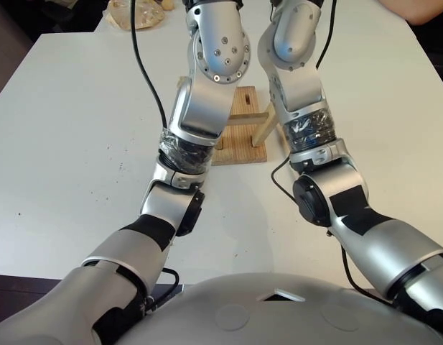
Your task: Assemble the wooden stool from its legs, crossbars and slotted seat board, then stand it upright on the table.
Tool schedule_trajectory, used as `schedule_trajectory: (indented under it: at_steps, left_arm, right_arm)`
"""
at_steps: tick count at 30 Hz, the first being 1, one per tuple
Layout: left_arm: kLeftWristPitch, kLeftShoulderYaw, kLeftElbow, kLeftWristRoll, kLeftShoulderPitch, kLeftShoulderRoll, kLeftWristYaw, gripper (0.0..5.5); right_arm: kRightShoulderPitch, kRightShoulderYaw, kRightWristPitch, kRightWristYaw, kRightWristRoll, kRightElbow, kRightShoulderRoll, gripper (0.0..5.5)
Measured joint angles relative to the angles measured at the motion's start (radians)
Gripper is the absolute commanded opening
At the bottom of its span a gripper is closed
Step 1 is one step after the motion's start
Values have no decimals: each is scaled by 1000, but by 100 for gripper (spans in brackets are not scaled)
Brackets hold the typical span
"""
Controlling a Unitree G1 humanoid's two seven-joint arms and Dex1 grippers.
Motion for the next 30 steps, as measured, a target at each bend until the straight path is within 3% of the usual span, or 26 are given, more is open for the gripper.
schedule_trajectory:
  at_steps: [17,30]
  left_arm:
    - [-20,-16,164,109,35,5,14,0]
    - [38,11,155,94,28,-29,-1,0]
  right_arm:
    - [-92,-123,-140,96,173,239,11,533]
    - [-92,-115,-94,92,165,252,11,538]
